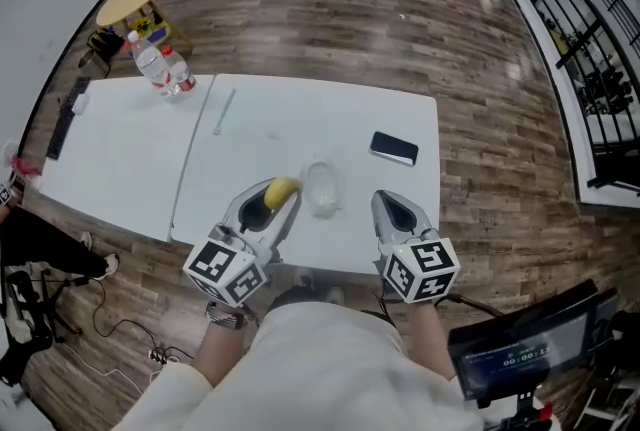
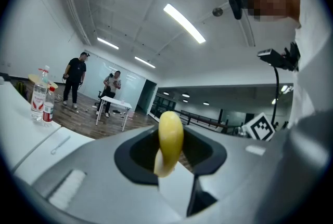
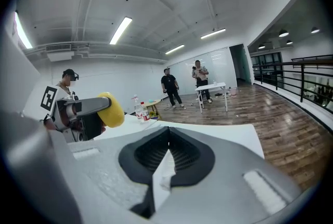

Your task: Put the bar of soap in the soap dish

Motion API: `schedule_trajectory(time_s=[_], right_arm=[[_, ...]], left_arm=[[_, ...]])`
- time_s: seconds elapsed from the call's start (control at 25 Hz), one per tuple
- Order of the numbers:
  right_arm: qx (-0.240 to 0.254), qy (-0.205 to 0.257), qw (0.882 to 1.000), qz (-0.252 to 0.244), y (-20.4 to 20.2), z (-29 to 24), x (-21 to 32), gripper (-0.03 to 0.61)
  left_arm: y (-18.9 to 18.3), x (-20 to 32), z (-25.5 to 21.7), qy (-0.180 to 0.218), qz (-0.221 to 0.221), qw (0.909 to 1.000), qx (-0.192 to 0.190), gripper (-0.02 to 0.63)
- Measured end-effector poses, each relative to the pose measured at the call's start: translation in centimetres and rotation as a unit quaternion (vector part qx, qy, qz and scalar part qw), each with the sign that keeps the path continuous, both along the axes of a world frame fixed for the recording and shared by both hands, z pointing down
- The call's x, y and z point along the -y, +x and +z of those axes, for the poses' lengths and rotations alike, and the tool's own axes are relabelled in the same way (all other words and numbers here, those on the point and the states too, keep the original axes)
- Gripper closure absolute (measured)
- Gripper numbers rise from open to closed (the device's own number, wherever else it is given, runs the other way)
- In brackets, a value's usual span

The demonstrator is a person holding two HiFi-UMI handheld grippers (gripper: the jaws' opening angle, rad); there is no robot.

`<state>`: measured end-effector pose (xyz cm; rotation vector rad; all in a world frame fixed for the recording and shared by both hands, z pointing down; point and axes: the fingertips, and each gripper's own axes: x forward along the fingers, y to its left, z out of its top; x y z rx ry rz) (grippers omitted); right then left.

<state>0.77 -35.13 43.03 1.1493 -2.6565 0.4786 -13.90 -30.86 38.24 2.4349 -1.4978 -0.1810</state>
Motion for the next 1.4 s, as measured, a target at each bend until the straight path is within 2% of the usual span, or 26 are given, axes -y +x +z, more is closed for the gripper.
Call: schedule_trajectory(time_s=[0.4, 0.68, 1.04, 1.4], right_arm=[[-0.015, -0.019, 0.998, 0.058, -0.2, 1.2, 0.8, 0.575], [-0.005, -0.028, 0.995, 0.098, -0.8, 1.6, 1.1, 0.575], [-0.01, -0.035, 0.994, 0.105, -1.5, 2.4, 1.6, 0.575], [-0.006, -0.053, 0.993, 0.101, -1.0, 3.4, 2.6, 0.575]], left_arm=[[-1.4, 2.9, 2.0, -0.027, 0.044, 0.9985, -0.018, 0.479], [-2.1, 4.0, 3.3, -0.043, 0.073, 0.9961, -0.024, 0.479], [-2.4, 5.2, 4.7, -0.065, 0.089, 0.9935, -0.027, 0.479], [-1.3, 6.6, 7.5, -0.1, 0.093, 0.9905, -0.014, 0.477]])
